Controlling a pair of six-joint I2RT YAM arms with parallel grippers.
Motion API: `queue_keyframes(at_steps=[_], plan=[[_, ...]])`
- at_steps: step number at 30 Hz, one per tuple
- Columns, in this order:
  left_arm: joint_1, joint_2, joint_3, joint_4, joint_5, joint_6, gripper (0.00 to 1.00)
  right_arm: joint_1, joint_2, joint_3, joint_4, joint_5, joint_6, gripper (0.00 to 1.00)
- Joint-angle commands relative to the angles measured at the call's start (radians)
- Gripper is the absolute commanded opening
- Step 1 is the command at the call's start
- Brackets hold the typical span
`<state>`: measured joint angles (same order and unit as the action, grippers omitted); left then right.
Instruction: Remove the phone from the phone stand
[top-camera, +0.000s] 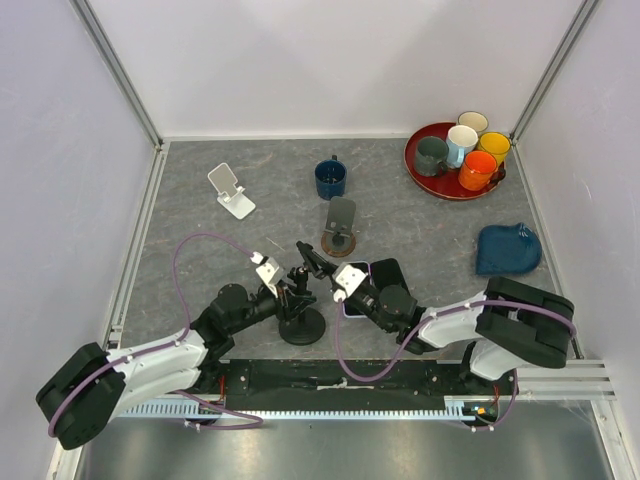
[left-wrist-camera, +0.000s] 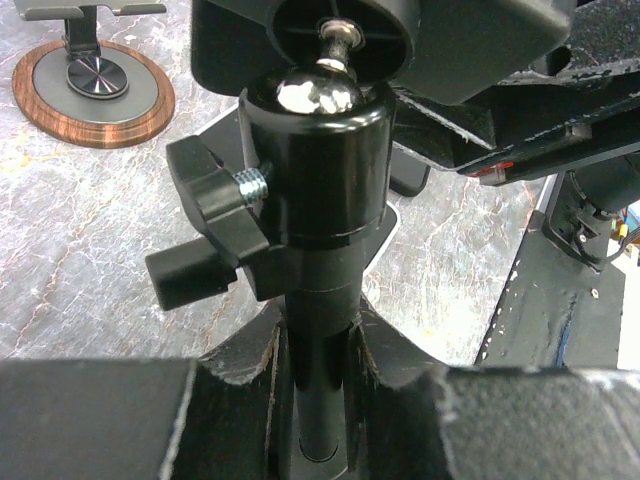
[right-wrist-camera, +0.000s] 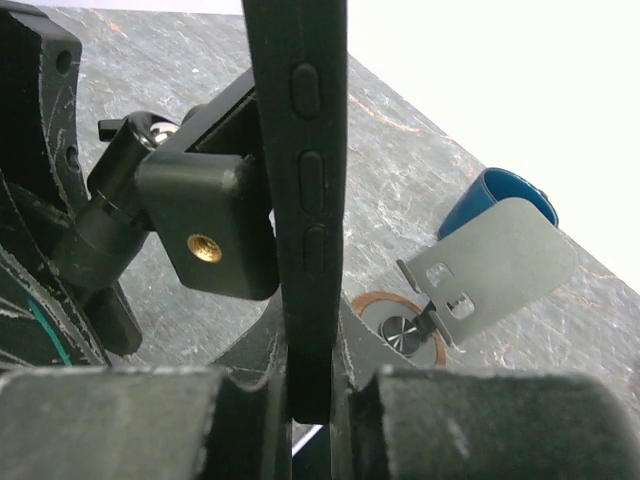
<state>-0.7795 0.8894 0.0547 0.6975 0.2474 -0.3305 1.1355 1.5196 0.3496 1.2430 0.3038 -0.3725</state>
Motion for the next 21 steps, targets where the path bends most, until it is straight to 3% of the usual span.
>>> queue_keyframes(at_steps=[1, 7, 12, 21], plan=[[0.005, -0.006, 0.002, 0.076, 0.043, -0.016, 0.02, 0.009, -0.116, 0.002, 0.017, -0.005, -0.008, 0.0], [0.054, -0.041, -0.013, 0.06, 0.064, -0.019, 0.02, -0.02, -0.3, 0.011, -0.262, -0.071, -0.003, 0.0], [0.057, -0.052, -0.007, 0.037, 0.058, -0.004, 0.02, -0.078, -0.406, 0.026, -0.359, -0.039, 0.036, 0.0], [0.056, -0.19, -0.026, -0.053, -0.15, 0.025, 0.02, -0.123, -0.519, 0.326, -1.097, 0.134, 0.206, 0.0]])
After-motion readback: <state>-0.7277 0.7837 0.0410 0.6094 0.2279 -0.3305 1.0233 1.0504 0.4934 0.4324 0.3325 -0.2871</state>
